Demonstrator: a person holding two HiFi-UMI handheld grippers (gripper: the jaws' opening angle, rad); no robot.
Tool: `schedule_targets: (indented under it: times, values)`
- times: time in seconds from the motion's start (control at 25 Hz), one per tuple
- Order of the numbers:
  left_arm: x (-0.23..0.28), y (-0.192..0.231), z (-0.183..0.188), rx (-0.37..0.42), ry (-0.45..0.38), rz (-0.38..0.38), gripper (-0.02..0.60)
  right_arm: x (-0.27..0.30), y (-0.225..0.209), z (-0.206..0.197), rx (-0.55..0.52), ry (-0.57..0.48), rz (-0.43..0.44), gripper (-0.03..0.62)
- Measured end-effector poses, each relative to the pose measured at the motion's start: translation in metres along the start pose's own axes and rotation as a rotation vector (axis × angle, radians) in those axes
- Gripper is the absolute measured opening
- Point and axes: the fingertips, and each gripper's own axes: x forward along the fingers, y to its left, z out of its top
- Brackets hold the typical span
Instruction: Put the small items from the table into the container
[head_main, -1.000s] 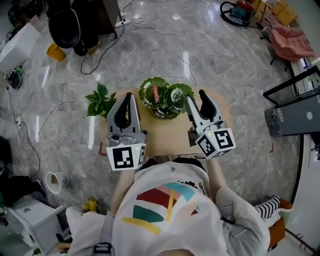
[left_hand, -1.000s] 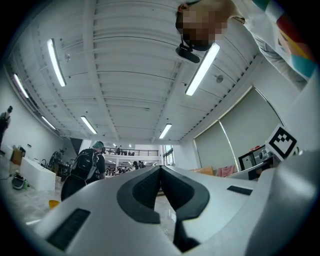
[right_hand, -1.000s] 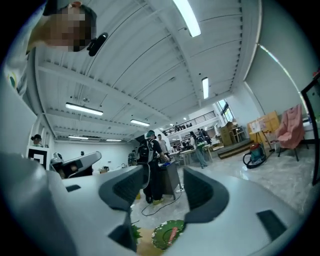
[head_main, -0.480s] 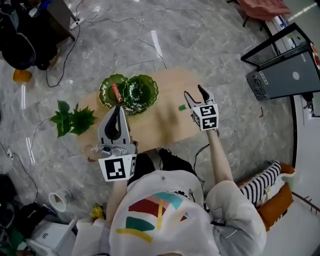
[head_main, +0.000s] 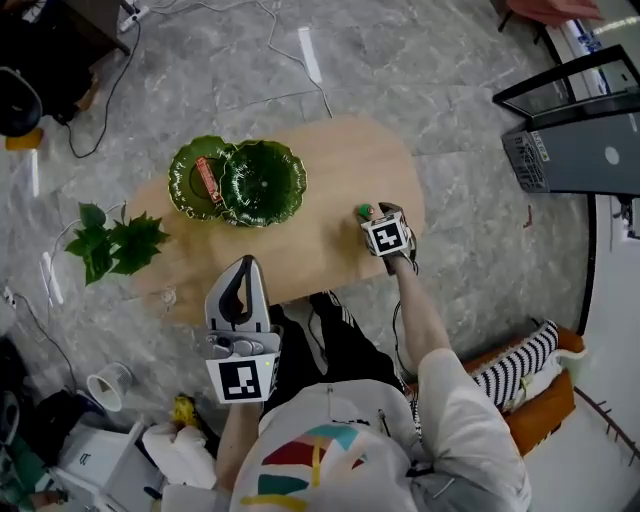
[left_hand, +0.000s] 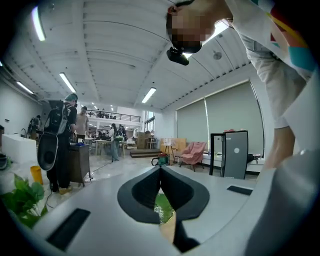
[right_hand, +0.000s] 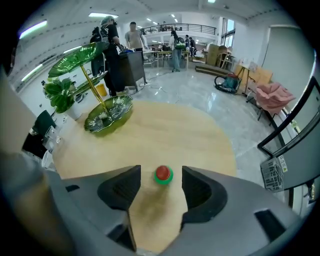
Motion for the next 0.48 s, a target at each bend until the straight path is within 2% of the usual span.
schedule_targets:
  times: [0.08,0.12,0.2,0.28,0.48]
  values:
    - [-0.002,0.005,0.005,0.022,-0.014,0.021,0.008,0.009,0.000,-0.001,-0.002,0.048,-0.026,0.244]
    - [-0.002,0.007,0.006,0.032,-0.018,0.032,0.008,0.011,0.001,-0.002,-0.020,0.086,-0.039,0.096]
    - [-0.003,0.008,0.008,0.039,-0.019,0.040,0.008,0.009,0.004,0.001,-0.056,0.131,-0.045,0.090]
    - [-0.005,0.006,0.015,0.041,-0.025,0.038,0.008,-0.002,0.011,0.011,-0.076,0.099,-0.038,0.091]
    - [-0.009,0.015,0.057,0.053,-0.097,0.055,0.008,-0.083,0.027,0.063,-0.120,-0.136,-0.040,0.091]
